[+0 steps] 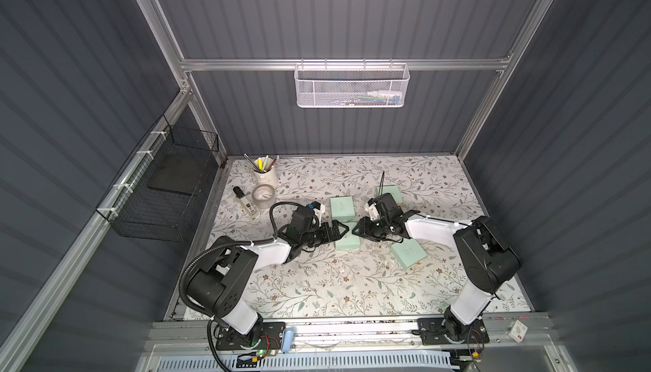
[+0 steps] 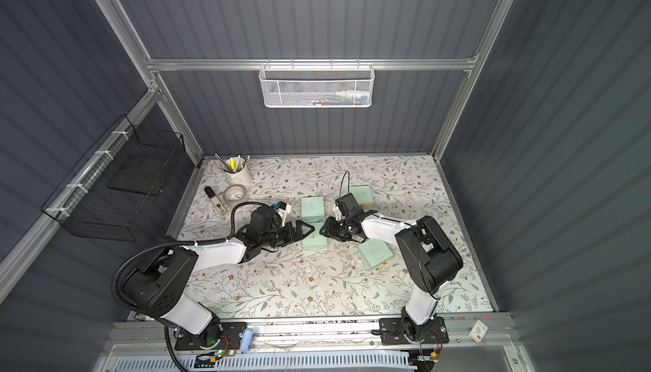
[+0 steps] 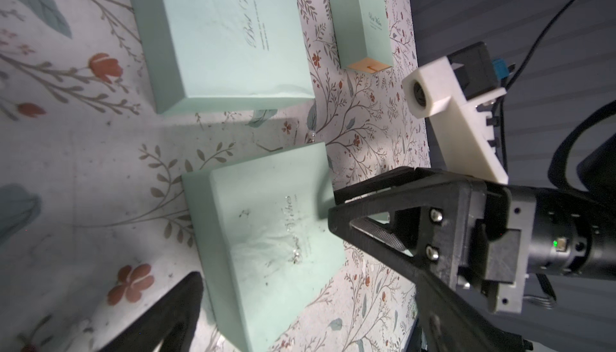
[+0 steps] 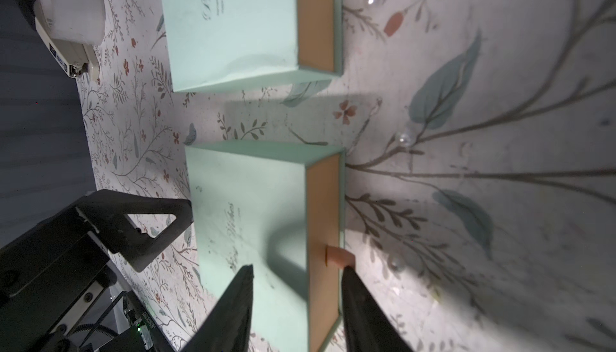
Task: Take out the earrings from the drawer-style jewelry box
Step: Move the jewelry box to the center of the board.
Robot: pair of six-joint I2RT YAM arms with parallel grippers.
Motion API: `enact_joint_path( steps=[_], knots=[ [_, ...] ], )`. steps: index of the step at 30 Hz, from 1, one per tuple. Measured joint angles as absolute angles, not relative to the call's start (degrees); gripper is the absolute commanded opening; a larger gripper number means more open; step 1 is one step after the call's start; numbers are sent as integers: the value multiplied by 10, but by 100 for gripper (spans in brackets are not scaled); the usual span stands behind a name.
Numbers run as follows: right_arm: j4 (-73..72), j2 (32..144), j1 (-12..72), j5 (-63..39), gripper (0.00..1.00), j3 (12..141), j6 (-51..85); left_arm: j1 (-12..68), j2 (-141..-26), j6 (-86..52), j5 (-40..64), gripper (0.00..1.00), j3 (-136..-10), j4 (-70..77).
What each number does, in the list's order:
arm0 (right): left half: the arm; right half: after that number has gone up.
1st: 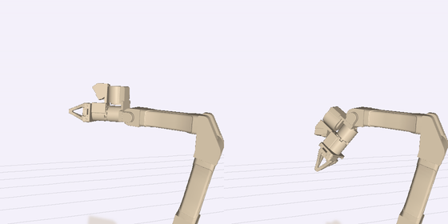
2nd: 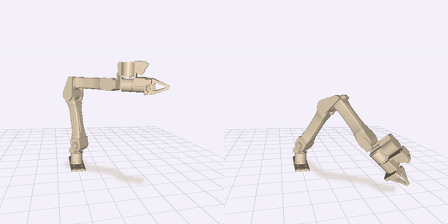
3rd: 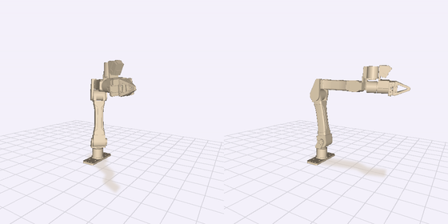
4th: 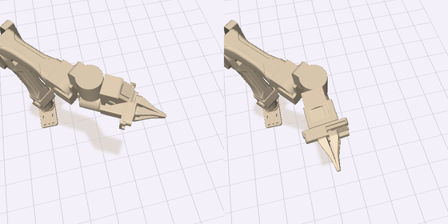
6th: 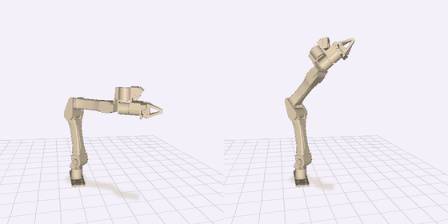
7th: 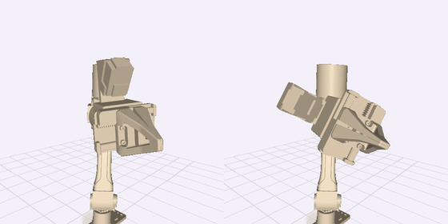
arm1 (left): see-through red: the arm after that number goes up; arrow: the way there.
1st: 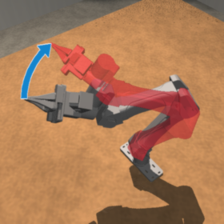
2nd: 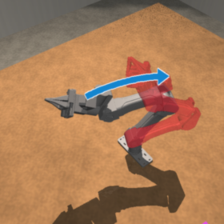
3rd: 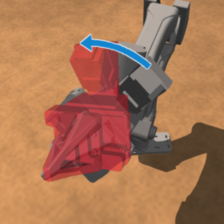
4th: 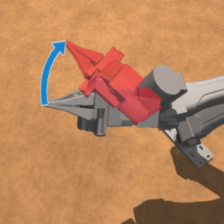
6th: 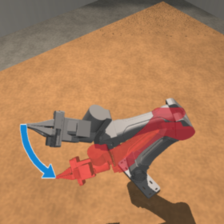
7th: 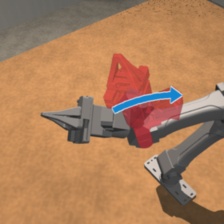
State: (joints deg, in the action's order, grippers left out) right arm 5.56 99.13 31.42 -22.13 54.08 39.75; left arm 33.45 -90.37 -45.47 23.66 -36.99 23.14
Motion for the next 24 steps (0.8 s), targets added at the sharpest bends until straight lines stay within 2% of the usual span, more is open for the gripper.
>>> enact_joint_path(
  steps=[6, 9, 16, 17, 24],
  knots=[
    [81, 912, 311, -209, 49, 536, 392, 335, -847, -432, 230, 100, -369, 185],
    [93, 845, 299, -192, 54, 522, 387, 335, -803, -412, 229, 100, -369, 157],
    [154, 680, 202, -130, 96, 424, 384, 335, -734, -376, 253, 100, -369, 115],
    [160, 666, 185, -122, 99, 409, 388, 336, -734, -375, 260, 100, -369, 115],
    [195, 648, 72, -90, 99, 346, 390, 367, -768, -370, 296, 100, -369, 116]
  ],
)
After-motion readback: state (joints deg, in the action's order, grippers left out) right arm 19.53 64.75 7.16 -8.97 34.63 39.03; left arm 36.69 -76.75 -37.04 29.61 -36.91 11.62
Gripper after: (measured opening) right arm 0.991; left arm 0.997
